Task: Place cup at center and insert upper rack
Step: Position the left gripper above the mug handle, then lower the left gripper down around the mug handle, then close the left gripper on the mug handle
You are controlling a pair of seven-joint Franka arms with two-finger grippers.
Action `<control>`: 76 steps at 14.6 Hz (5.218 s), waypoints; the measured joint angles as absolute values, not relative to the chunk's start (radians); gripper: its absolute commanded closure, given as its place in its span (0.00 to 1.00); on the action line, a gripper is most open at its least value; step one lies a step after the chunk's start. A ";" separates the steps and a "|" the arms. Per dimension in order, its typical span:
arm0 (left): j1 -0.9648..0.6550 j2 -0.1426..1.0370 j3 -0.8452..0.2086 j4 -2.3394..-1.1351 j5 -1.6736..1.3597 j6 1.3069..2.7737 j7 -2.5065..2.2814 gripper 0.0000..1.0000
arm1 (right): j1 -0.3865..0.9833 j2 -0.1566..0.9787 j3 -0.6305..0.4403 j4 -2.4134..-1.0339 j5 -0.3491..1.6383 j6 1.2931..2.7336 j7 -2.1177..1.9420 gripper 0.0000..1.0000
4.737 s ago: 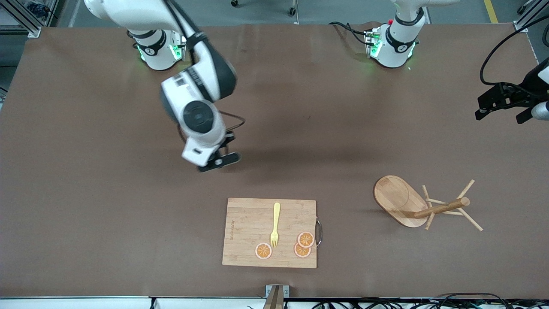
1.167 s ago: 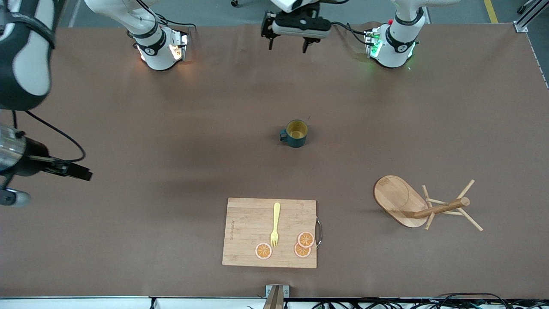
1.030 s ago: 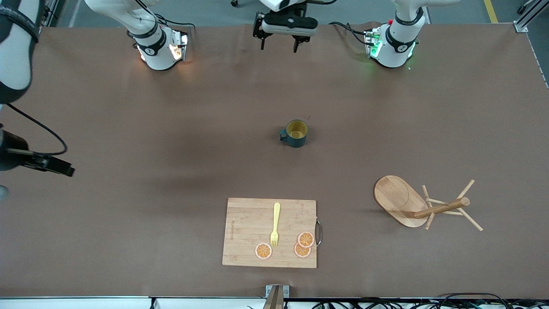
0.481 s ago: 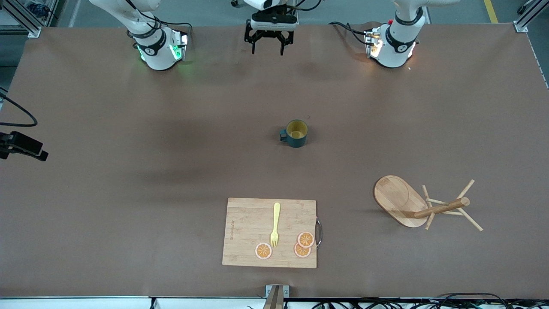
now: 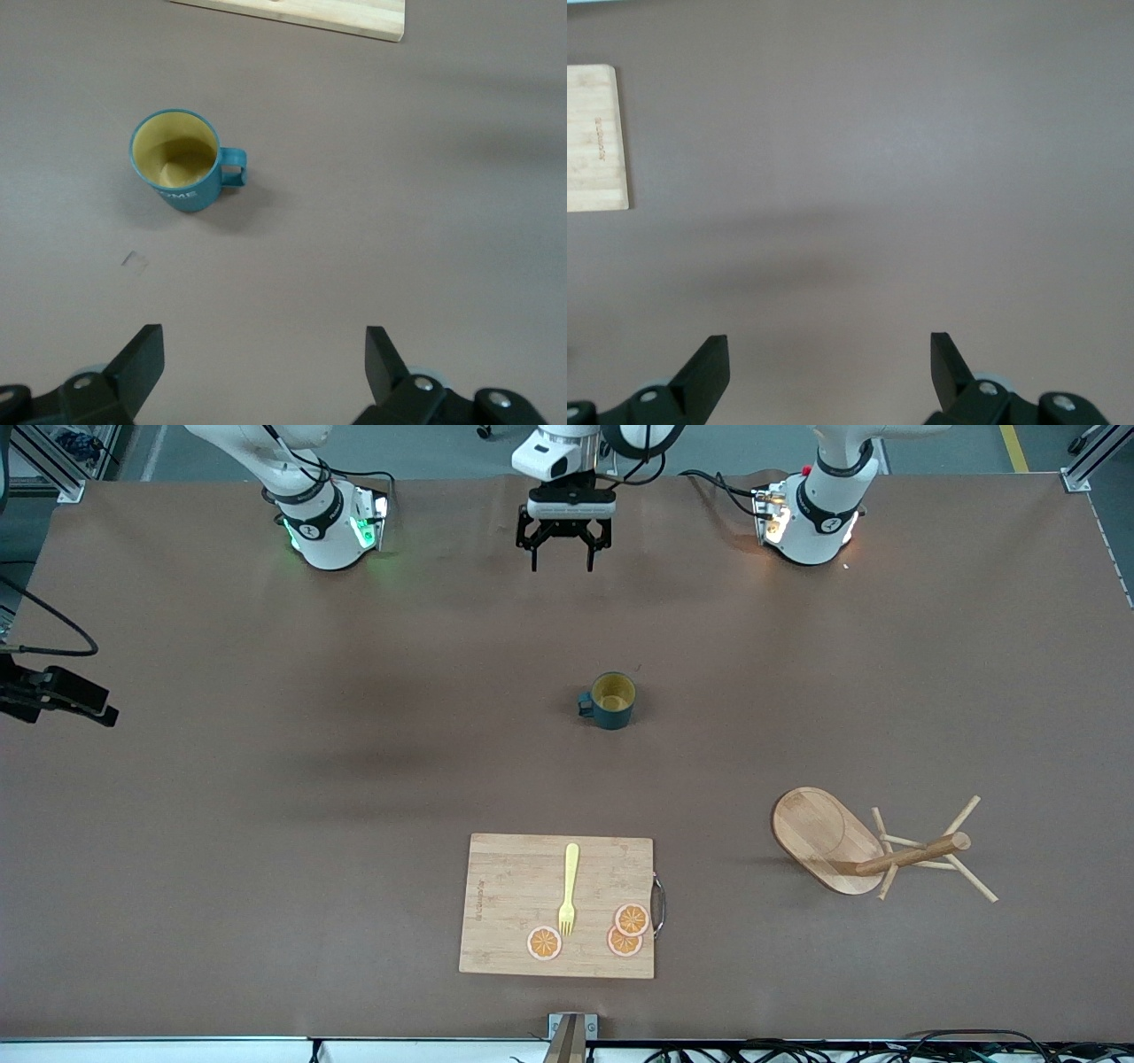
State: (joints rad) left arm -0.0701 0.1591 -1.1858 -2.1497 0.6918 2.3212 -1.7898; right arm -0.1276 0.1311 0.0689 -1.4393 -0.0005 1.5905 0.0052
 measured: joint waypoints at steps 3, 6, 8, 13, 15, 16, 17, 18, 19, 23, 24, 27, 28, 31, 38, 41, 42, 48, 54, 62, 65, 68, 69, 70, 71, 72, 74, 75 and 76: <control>-0.098 0.287 -1.177 -2.137 0.849 2.322 -1.914 0.00 | -0.128 0.081 0.072 -1.507 -0.001 1.606 0.005 0.00; -0.217 0.356 -1.075 -2.106 0.902 2.320 -1.960 0.00 | -0.128 0.034 0.073 -1.575 -0.002 1.630 0.005 0.00; -0.370 0.375 -0.932 -2.079 0.925 2.318 -1.999 0.00 | -0.128 0.018 0.075 -1.601 -0.002 1.641 0.005 0.00; -0.647 0.431 -0.692 -2.032 1.016 2.261 -2.109 0.00 | -0.128 0.009 0.077 -1.611 -0.004 1.650 -0.001 0.00; -0.658 0.466 -0.688 -2.004 1.091 2.203 -2.144 0.00 | -0.129 0.009 0.074 -1.610 -0.004 1.651 -0.002 0.00; -0.658 0.488 -0.687 -1.987 1.135 2.169 -2.167 0.00 | -0.129 0.008 0.074 -1.610 -0.004 1.652 -0.002 0.00; -0.659 0.513 -0.687 -1.972 1.180 2.133 -2.195 0.00 | -0.129 0.008 0.074 -1.610 -0.004 1.652 -0.002 0.00; -0.663 0.543 -0.687 -1.957 1.225 2.093 -2.234 0.00 | -0.129 0.008 0.075 -1.610 -0.004 1.652 -0.002 0.00; -0.666 0.576 -0.687 -1.938 1.267 2.054 -2.271 0.00 | -0.129 0.008 0.077 -1.610 -0.004 1.652 -0.002 0.00; -0.671 0.677 -0.684 -1.871 1.336 1.967 -2.307 0.00 | -0.129 0.008 0.080 -1.610 -0.004 1.654 -0.002 0.00; -0.672 0.687 -0.682 -1.866 1.343 1.954 -2.307 0.00 | -0.129 0.008 0.080 -1.610 -0.004 1.654 -0.002 0.00; -0.733 0.706 -0.629 -1.865 1.380 1.885 -2.309 0.00 | -0.096 0.008 0.056 -1.610 -0.004 1.655 -0.002 0.00; -0.772 0.712 -0.600 -1.865 1.384 1.868 -2.323 0.00 | -0.052 0.008 0.010 -1.610 -0.004 1.655 -0.002 0.00; -0.851 0.722 -0.549 -1.865 1.390 1.845 -2.367 0.00 | 0.027 0.008 -0.091 -1.610 -0.004 1.655 -0.004 0.00; -0.978 0.743 -0.425 -1.901 1.519 1.836 -2.515 0.02 | 0.000 0.008 -0.065 -1.610 -0.003 1.655 -0.008 0.00; -0.981 0.765 -0.395 -1.895 1.550 1.810 -2.517 0.16 | -0.009 0.008 -0.054 -1.610 -0.003 1.655 -0.008 0.00; -0.981 0.770 -0.386 -1.889 1.556 1.810 -2.517 0.17 | -0.010 0.008 -0.054 -1.610 -0.003 1.655 -0.008 0.00; -0.981 0.798 -0.374 -1.815 1.571 1.809 -2.483 0.22 | -0.015 0.008 -0.053 -1.609 -0.004 1.660 -0.009 0.00; -0.980 0.816 -0.343 -1.811 1.611 1.810 -2.473 0.25 | -0.015 0.008 -0.052 -1.608 -0.004 1.662 -0.009 0.00; -0.978 0.819 -0.310 -1.808 1.612 1.838 -2.460 0.31 | -0.015 0.008 -0.050 -1.608 -0.004 1.662 -0.009 0.00; -0.977 0.831 -0.301 -1.807 1.613 1.845 -2.460 0.37 | -0.015 0.008 -0.048 -1.608 -0.004 1.663 -0.010 0.00; -0.977 0.837 -0.298 -1.806 1.613 1.854 -2.460 0.47 | -0.015 0.008 -0.045 -1.607 -0.004 1.664 -0.010 0.00; -0.977 0.838 -0.297 -1.806 1.613 1.860 -2.460 0.55 | -0.015 0.008 -0.045 -1.607 -0.004 1.664 -0.010 0.00; -0.977 0.838 -0.297 -1.806 1.613 1.862 -2.460 0.61 | -0.014 0.008 -0.044 -1.607 -0.004 1.664 -0.010 0.00; -0.977 0.838 -0.297 -1.805 1.613 1.864 -2.460 0.67 | -0.014 0.008 -0.044 -1.607 -0.004 1.664 -0.010 0.00; -0.977 0.838 -0.297 -1.804 1.613 1.864 -2.460 0.73 | -0.014 0.008 -0.044 -1.607 -0.004 1.664 -0.010 0.00; -0.977 0.838 -0.297 -1.803 1.613 1.864 -2.460 0.74 | -0.014 0.008 -0.044 -1.607 -0.004 1.664 -0.010 0.00; -0.976 0.838 -0.297 -1.802 1.613 1.864 -2.460 0.75 | -0.014 0.008 -0.044 -1.607 -0.004 1.664 -0.010 0.00; -0.975 0.838 -0.297 -1.801 1.613 1.864 -2.460 0.79 | -0.014 0.008 -0.044 -1.607 -0.004 1.664 -0.010 0.00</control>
